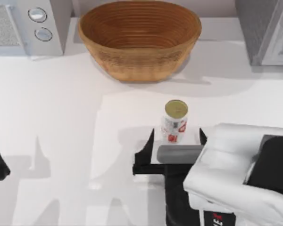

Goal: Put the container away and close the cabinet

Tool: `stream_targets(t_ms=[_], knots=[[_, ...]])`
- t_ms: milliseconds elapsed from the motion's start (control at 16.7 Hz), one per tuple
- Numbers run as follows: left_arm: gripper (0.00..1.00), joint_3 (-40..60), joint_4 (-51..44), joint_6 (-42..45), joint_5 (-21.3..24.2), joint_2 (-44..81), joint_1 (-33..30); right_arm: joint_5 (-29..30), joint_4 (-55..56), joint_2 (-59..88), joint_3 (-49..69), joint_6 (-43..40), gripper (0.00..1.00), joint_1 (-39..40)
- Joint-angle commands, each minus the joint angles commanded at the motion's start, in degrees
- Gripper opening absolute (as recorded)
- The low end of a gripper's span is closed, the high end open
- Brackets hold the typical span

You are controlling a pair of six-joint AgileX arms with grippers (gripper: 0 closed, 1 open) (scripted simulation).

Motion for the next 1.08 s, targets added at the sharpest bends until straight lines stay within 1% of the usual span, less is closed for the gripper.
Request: stream_targets(t_ms=[420,840,1080], knots=[[1.0,0.0,0.0,0.0,0.0,0.0,0.0,0.02,0.24,0.66,0.18,0.01,1.0,-0.09],[1.0,0.0,0.0,0.0,0.0,0.0,0.0,-8.01,-6.17,1.64,7.9,-0.1,1.0,-8.01],[1.0,0.0,0.0,0.0,0.0,0.0,0.0,-8.34,-6.43,1.68,8.22,-0.1,1.0,-8.34]])
